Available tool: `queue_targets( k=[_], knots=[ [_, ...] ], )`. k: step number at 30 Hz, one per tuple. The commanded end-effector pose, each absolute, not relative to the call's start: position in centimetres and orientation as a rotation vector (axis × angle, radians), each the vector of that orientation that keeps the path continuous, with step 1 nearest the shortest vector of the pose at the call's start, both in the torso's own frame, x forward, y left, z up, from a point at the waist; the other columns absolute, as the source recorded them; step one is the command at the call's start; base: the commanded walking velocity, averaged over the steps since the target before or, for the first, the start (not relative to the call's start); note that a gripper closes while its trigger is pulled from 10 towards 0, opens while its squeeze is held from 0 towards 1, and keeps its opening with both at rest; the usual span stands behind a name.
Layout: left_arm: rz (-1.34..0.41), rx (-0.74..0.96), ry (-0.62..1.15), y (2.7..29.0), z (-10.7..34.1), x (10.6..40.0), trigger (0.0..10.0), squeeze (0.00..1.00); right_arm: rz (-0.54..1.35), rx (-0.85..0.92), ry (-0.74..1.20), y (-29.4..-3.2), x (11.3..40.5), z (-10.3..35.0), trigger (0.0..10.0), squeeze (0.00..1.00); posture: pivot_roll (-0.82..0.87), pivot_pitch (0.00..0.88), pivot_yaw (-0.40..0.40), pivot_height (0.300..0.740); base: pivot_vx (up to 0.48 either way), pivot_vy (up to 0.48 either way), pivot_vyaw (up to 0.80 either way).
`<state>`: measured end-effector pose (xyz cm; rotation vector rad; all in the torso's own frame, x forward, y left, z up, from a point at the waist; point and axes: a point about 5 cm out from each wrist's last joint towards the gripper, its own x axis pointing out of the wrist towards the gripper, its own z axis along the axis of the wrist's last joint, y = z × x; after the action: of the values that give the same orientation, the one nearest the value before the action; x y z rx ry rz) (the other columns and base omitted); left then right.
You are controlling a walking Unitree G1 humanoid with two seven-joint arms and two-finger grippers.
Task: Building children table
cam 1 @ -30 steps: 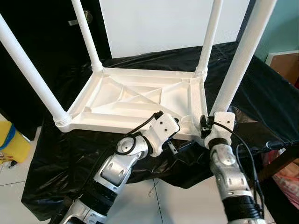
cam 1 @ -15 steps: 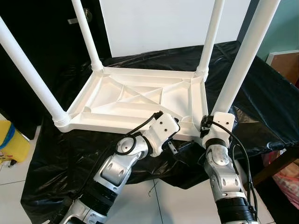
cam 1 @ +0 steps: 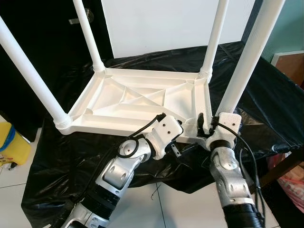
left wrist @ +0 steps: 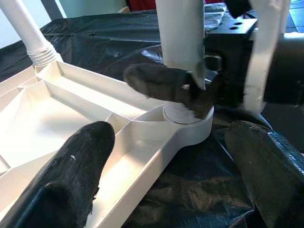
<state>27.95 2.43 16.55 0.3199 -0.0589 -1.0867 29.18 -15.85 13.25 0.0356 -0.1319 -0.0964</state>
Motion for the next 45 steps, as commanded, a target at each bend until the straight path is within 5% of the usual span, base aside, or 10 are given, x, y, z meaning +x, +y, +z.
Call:
queue_targets(
  k=[1, 3, 4, 16, 26, 27, 40, 41, 45],
  knots=[
    [-1.081, 0.324, -0.047, 2.5, 16.3, 28.2, 10.0, 0.00, -0.026, 0.061, -0.136, -16.1, 28.9, 13.2, 10.0, 1.00, -0.17, 0.047, -0.008, 0.740, 0.000, 0.000, 0.00],
    [-1.082, 0.324, -0.047, 2.5, 16.3, 28.2, 10.0, 0.00, 0.027, 0.053, -0.134, -16.7, 28.7, 13.1, 10.0, 1.00, -0.17, 0.046, -0.008, 0.740, 0.000, 0.000, 0.00],
    [-1.082, 0.324, -0.046, 2.5, 16.3, 28.2, 10.0, 0.00, 0.070, 0.048, -0.127, -17.4, 28.7, 13.0, 10.0, 0.00, -0.18, 0.047, -0.007, 0.740, 0.000, 0.000, 0.00],
    [-1.089, 0.336, -0.051, 2.5, 16.4, 28.4, 10.0, 0.00, 0.399, -0.111, -0.048, -19.2, 29.7, 12.7, 10.0, 0.00, -0.19, 0.043, 0.004, 0.740, 0.000, 0.000, 0.00],
    [-1.090, 0.326, -0.064, 2.1, 16.7, 28.5, 10.0, 0.00, 0.554, -0.205, -0.017, -18.1, 31.2, 12.8, 10.0, 0.00, -0.19, 0.031, -0.004, 0.740, 0.000, 0.000, 0.00],
    [-1.081, 0.330, -0.062, 2.3, 16.7, 28.5, 10.0, 0.00, 0.574, -0.224, -0.009, -18.0, 31.4, 12.7, 0.0, 0.00, -0.17, 0.030, -0.010, 0.740, 0.000, 0.000, 0.00],
    [-1.060, 0.333, -0.056, 2.8, 16.5, 28.6, 10.0, 0.00, 0.591, -0.213, 0.037, -18.8, 31.2, 11.7, 0.4, 0.00, -0.16, 0.031, -0.014, 0.740, 0.000, 0.000, 0.00],
    [-1.061, 0.334, -0.056, 2.8, 16.5, 28.5, 10.0, 0.00, 0.589, -0.200, 0.034, -18.9, 31.2, 11.7, 10.0, 0.00, -0.17, 0.029, -0.014, 0.740, 0.000, 0.000, 0.00],
    [-1.066, 0.335, -0.057, 2.7, 16.5, 28.5, 10.0, 0.00, 0.547, -0.136, 0.014, -18.7, 30.9, 11.8, 10.0, 0.00, -0.17, 0.030, -0.019, 0.740, 0.000, 0.000, 0.00]
  ],
)
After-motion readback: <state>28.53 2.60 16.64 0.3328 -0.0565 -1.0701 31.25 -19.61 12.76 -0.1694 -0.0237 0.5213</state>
